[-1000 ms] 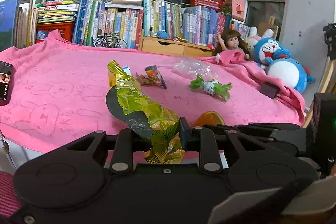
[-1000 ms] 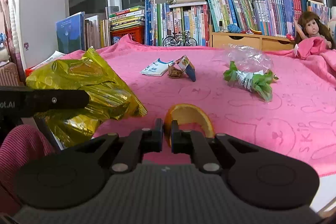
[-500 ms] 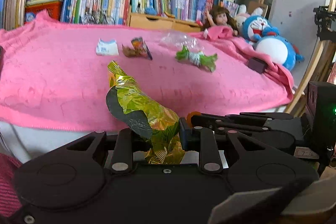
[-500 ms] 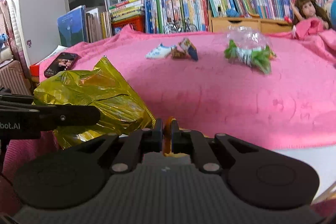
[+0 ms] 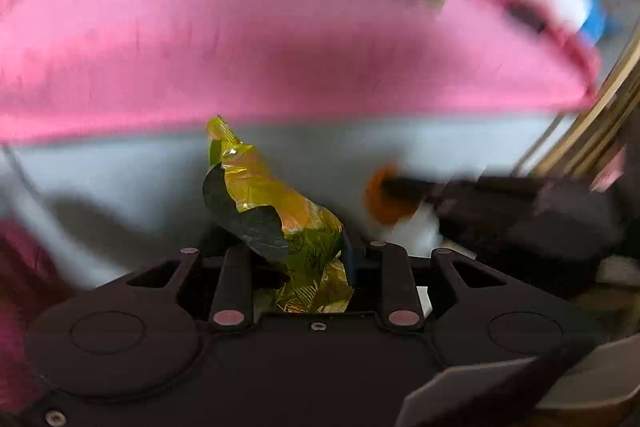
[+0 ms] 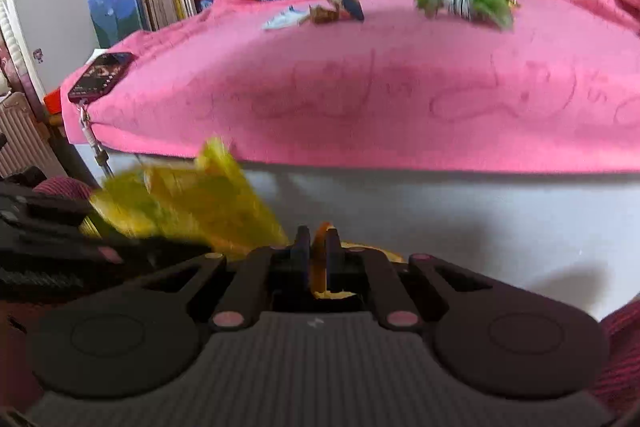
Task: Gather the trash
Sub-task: 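Carry the gold foil bag and orange slice past the table edge with both tools, then lower both tools into the bin and open them to drop the items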
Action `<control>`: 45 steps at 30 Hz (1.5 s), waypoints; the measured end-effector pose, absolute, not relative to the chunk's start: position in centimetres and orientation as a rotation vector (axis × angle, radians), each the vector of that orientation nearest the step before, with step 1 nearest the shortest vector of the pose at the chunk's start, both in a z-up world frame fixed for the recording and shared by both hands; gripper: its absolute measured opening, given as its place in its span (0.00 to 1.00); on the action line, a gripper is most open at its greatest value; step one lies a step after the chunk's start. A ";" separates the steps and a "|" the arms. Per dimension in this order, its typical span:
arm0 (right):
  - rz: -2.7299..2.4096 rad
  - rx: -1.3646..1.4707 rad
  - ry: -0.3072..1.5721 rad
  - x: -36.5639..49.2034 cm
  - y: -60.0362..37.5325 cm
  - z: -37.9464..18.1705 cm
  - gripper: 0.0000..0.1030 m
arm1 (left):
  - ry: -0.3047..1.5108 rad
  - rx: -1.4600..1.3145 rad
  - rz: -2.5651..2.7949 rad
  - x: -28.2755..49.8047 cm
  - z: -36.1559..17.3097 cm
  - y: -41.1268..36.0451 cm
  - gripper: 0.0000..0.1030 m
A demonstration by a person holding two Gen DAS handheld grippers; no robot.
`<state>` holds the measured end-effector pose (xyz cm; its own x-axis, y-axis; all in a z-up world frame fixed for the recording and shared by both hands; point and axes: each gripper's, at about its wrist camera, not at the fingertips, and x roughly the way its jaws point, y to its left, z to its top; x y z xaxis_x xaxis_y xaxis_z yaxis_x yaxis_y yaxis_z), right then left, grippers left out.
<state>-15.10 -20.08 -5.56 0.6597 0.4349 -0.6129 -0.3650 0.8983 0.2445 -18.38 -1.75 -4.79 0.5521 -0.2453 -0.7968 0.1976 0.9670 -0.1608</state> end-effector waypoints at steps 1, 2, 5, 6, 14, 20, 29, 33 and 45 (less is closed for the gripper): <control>0.453 0.106 0.727 -15.0 -20.1 -5.7 0.11 | 0.980 -0.062 -0.251 -18.0 -5.5 -1.6 0.24; 0.452 0.107 0.732 -15.0 -20.0 -5.8 0.11 | 0.997 -0.073 -0.249 -17.8 -6.0 -1.5 0.24; 0.450 0.104 0.749 -14.8 -20.0 -6.2 0.11 | 1.039 -0.078 -0.253 -17.3 -6.8 -1.4 0.24; 0.451 0.107 0.757 -14.8 -20.0 -6.4 0.11 | 1.050 -0.072 -0.252 -17.2 -7.1 -1.5 0.24; 0.444 0.117 0.791 -14.3 -19.8 -6.9 0.12 | 1.110 -0.041 -0.251 -16.2 -8.3 -2.3 0.24; 0.445 0.115 0.796 -14.2 -19.7 -7.0 0.12 | 1.120 -0.037 -0.253 -15.8 -8.6 -2.4 0.24; 0.443 0.121 0.798 -13.9 -19.5 -7.0 0.17 | 1.117 -0.037 -0.257 -15.9 -8.4 -2.6 0.45; 0.437 0.130 0.795 -14.0 -19.6 -6.9 0.18 | 1.118 -0.040 -0.254 -16.0 -8.4 -2.6 0.52; 0.410 0.118 0.702 -14.4 -20.1 -4.7 0.50 | 1.020 -0.031 -0.267 -16.2 -5.5 -2.4 0.60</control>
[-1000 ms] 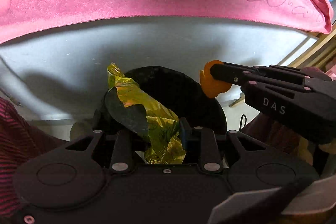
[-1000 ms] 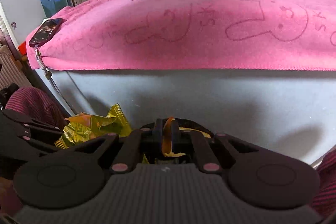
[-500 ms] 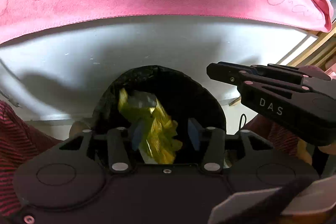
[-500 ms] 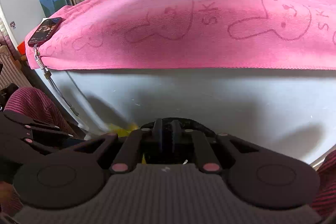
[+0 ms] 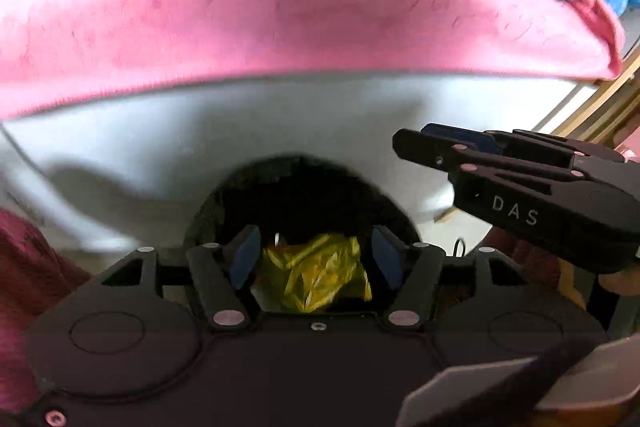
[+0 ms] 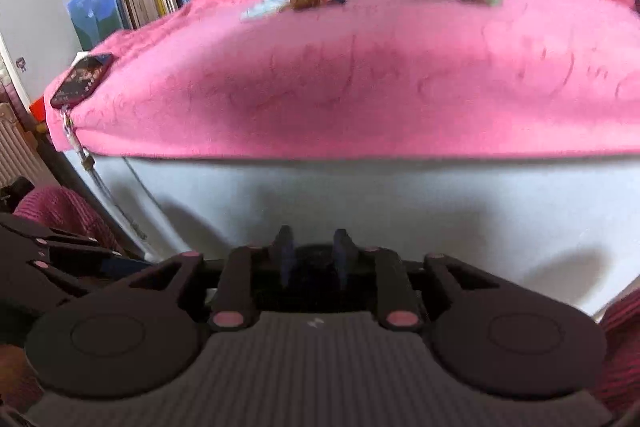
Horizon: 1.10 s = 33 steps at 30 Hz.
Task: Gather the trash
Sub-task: 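Lower both tools into the bin and open them to drop the items, then raise both empty tools back over the towel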
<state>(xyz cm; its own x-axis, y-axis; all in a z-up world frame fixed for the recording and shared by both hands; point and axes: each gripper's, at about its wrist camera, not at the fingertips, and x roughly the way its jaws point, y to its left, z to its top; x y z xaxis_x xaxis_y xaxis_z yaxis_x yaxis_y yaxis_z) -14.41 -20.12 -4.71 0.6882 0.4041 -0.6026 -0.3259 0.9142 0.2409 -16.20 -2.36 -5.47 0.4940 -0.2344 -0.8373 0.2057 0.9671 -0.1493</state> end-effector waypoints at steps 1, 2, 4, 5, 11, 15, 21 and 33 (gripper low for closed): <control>0.410 0.114 0.677 -14.4 -20.2 -4.1 0.54 | 0.992 -0.029 -0.276 -16.3 -4.7 -2.3 0.63; 0.409 0.111 0.647 -14.4 -20.4 -3.4 0.56 | 0.963 -0.030 -0.284 -16.3 -4.0 -2.1 0.65; 0.403 0.106 0.594 -14.2 -20.7 -2.1 0.61 | 0.896 -0.036 -0.297 -16.3 -2.4 -1.9 0.71; 0.396 0.105 0.563 -14.1 -20.9 -1.4 0.63 | 0.855 -0.041 -0.299 -16.2 -1.5 -1.7 0.74; 0.322 0.088 0.417 -12.5 -22.5 1.4 0.79 | 0.610 -0.069 -0.215 -14.7 2.4 -0.8 0.91; 0.254 0.087 0.349 -10.7 -23.7 2.5 0.87 | 0.516 -0.074 -0.159 -12.8 3.5 -1.3 0.96; 0.170 0.049 0.310 -7.0 -24.8 3.1 0.94 | 0.457 -0.154 -0.143 -8.4 4.3 -1.9 0.97; 0.161 -0.050 0.337 -0.1 -24.2 1.8 0.98 | 0.488 -0.303 -0.076 3.7 3.6 -2.6 0.84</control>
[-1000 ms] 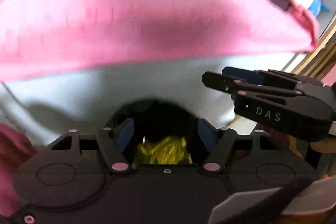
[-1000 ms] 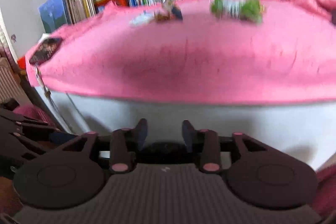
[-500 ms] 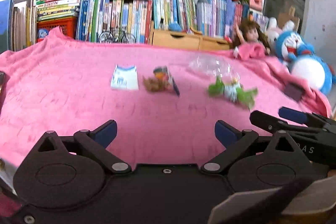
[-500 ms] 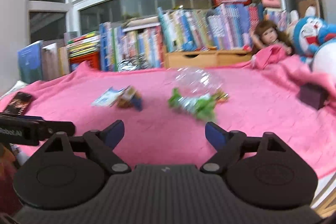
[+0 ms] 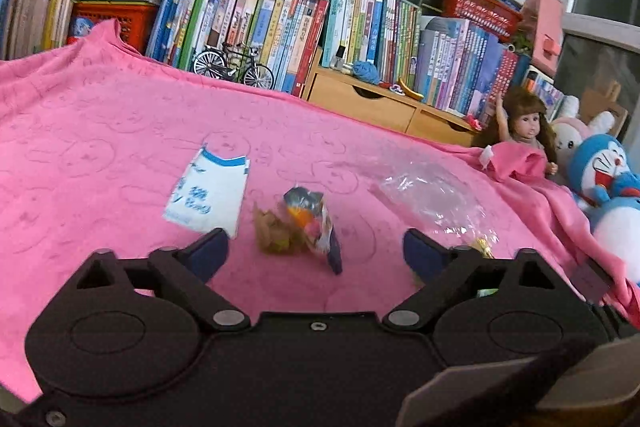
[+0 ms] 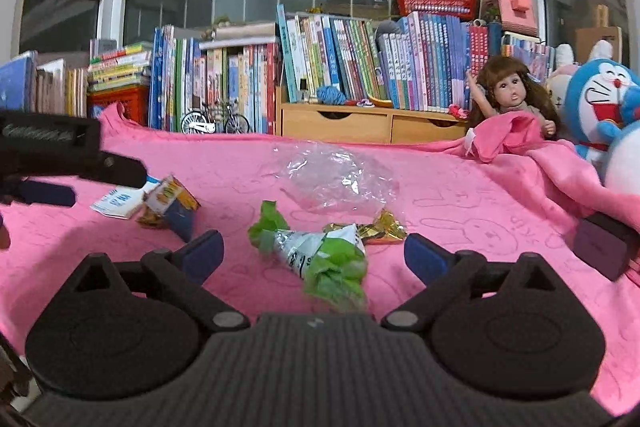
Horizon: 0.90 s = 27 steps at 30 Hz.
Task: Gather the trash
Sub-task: 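Raise both empty tools back over the towel, then grasp the small snack box with the left tool while the right tool grasps the green-and-white candy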
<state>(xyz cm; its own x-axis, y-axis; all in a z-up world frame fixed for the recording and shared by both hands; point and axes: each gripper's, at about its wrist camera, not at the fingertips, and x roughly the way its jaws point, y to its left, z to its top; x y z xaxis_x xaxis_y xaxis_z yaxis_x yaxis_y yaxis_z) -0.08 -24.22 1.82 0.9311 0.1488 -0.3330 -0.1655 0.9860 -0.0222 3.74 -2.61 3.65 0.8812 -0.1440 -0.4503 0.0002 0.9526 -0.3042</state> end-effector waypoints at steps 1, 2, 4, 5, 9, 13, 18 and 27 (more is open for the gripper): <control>0.162 -0.059 0.343 0.4 -24.0 1.7 0.98 | 0.495 -0.308 -0.081 4.4 3.5 -2.7 0.80; 0.165 -0.069 0.350 1.0 -23.7 1.6 0.98 | 0.505 -0.315 -0.081 5.3 3.4 -2.9 0.77; 0.170 -0.089 0.357 1.6 -23.3 1.5 0.98 | 0.521 -0.327 -0.070 6.8 3.1 -3.1 0.74; 0.170 -0.097 0.361 2.0 -23.0 1.4 0.98 | 0.529 -0.331 -0.062 7.5 2.8 -3.2 0.72; 0.174 -0.099 0.383 3.0 -22.6 0.8 0.97 | 0.520 -0.345 -0.056 9.3 1.8 -3.0 0.70; 0.185 -0.111 0.400 3.2 -22.4 0.5 0.95 | 0.499 -0.338 -0.047 10.0 0.9 -3.3 0.71; 0.193 -0.110 0.421 3.3 -22.4 0.3 0.94 | 0.487 -0.328 -0.028 10.1 0.2 -3.7 0.71; 0.194 -0.061 0.455 3.9 -23.0 0.3 0.88 | 0.528 -0.251 0.025 10.2 0.2 -4.4 0.50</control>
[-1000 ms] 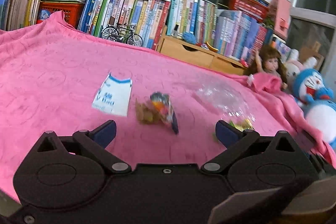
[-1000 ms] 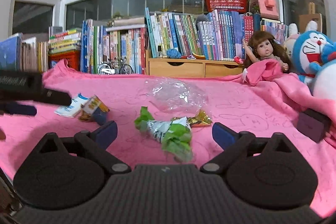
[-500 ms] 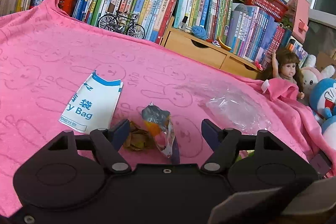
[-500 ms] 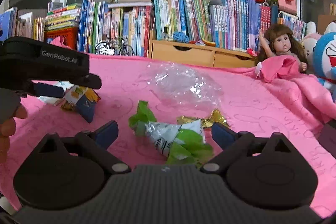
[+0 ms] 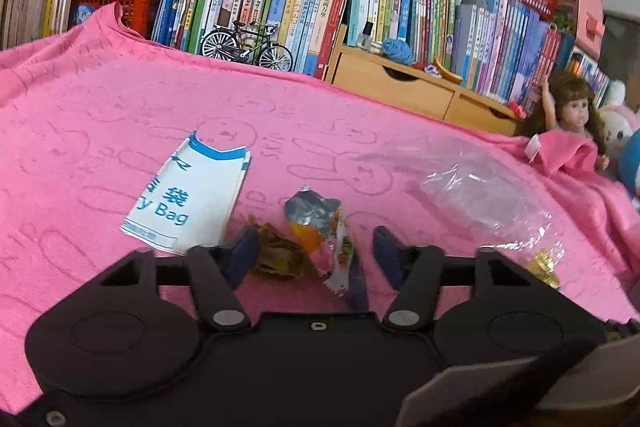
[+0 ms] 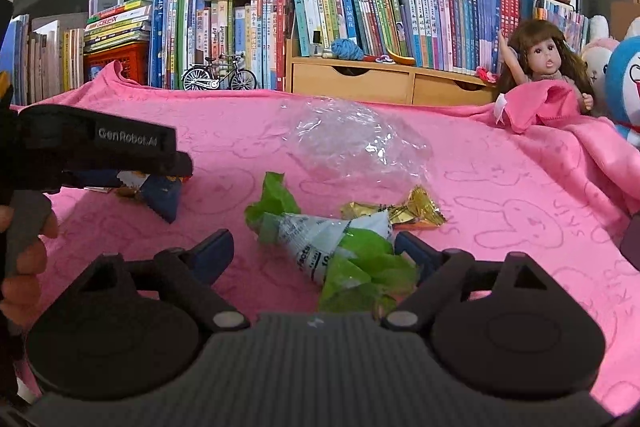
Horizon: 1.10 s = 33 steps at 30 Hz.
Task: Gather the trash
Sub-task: 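Grasp the small snack box with the left tool while the right tool grasps the green-and-white candy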
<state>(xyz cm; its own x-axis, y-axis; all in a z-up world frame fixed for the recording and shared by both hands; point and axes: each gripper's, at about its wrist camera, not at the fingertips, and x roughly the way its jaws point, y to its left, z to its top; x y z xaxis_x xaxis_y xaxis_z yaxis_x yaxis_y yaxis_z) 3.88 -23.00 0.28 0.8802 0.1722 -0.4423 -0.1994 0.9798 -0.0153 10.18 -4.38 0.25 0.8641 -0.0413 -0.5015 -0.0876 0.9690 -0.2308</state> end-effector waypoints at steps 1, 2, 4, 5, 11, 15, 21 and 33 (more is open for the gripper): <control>0.193 -0.063 0.455 3.9 -23.0 0.3 0.87 | 0.527 -0.241 0.031 10.1 0.3 -4.4 0.42; 0.193 -0.065 0.454 3.9 -22.9 0.2 0.85 | 0.522 -0.241 0.026 10.0 0.5 -4.3 0.35; 0.191 -0.068 0.452 3.8 -22.9 0.2 0.80 | 0.502 -0.254 0.002 9.5 0.8 -4.0 0.24; 0.191 -0.069 0.451 3.8 -22.9 0.2 0.78 | 0.493 -0.253 -0.007 9.2 1.0 -3.9 0.21; 0.194 -0.083 0.430 3.4 -22.8 0.1 0.73 | 0.413 -0.191 -0.061 6.8 2.4 -3.8 0.14; 0.205 -0.096 0.411 3.0 -22.6 0.1 0.69 | 0.392 -0.161 -0.075 4.8 3.1 -3.4 0.14; 0.199 -0.084 0.393 1.7 -22.5 -0.1 0.56 | 0.346 -0.083 -0.100 1.1 3.8 -3.2 0.14; 0.246 -0.050 0.367 -1.2 -22.0 0.8 0.56 | 0.345 -0.026 -0.168 -3.5 3.6 -2.9 0.14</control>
<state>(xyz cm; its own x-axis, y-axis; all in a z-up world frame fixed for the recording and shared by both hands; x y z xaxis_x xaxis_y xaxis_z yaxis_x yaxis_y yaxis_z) -1.21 -22.04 0.79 0.9039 0.2289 -0.3614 -0.2469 0.9690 -0.0037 -3.53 -2.87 3.55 0.9275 -0.1680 -0.3340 0.1593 0.9858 -0.0534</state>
